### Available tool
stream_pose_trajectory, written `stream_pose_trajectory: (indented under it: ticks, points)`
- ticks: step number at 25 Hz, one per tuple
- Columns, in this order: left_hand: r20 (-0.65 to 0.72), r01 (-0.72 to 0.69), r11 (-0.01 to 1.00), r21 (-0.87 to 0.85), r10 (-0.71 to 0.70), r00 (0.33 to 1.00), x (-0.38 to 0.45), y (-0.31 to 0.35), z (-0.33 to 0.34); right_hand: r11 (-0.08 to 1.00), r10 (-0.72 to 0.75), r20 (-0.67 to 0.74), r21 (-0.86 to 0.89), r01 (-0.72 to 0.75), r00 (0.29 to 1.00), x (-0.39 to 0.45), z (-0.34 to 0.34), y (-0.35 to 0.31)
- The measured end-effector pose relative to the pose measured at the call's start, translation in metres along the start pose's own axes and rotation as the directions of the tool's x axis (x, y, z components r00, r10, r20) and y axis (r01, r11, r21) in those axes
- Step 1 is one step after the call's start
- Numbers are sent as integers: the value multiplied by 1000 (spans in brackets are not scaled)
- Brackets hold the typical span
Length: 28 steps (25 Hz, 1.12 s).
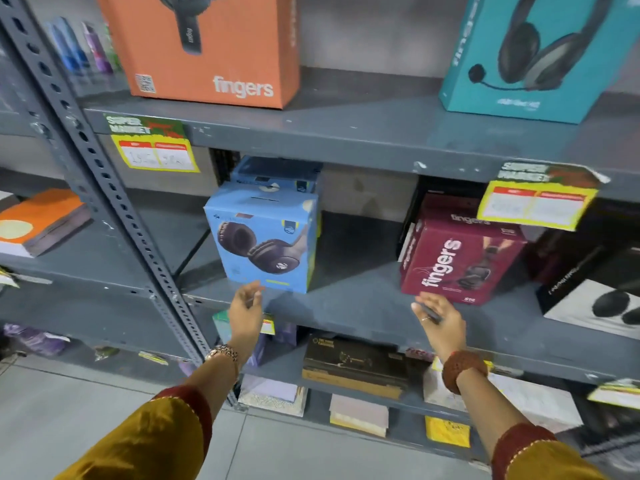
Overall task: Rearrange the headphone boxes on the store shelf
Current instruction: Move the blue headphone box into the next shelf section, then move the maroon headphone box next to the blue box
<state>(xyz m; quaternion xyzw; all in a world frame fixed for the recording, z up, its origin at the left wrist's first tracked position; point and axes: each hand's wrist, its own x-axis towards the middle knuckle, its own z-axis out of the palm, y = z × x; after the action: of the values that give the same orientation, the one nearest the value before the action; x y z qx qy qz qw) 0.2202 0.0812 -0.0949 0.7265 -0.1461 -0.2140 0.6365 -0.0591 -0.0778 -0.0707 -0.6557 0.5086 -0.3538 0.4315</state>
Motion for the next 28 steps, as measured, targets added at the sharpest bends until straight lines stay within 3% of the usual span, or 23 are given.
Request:
stream_pose_trajectory:
  ticks: [7, 14, 17, 21, 28]
  points:
    - [280, -106, 994, -16, 107, 954, -62, 32, 157, 997, 72, -43, 8, -72, 996, 50, -118, 32]
    - [409, -124, 990, -61, 138, 902, -84, 87, 251, 993, 3, 39, 114, -8, 999, 100, -155, 4]
    - [449, -132, 990, -47, 139, 883, -84, 93, 264, 998, -13, 120, 63, 6, 993, 111, -150, 1]
    - [446, -121, 992, -21, 118, 887, -87, 91, 260, 996, 13, 109, 88, -22, 994, 112, -143, 8]
    - [414, -131, 978, -164, 188, 891, -94, 92, 187, 999, -22, 66, 36, 20, 998, 67, -123, -39]
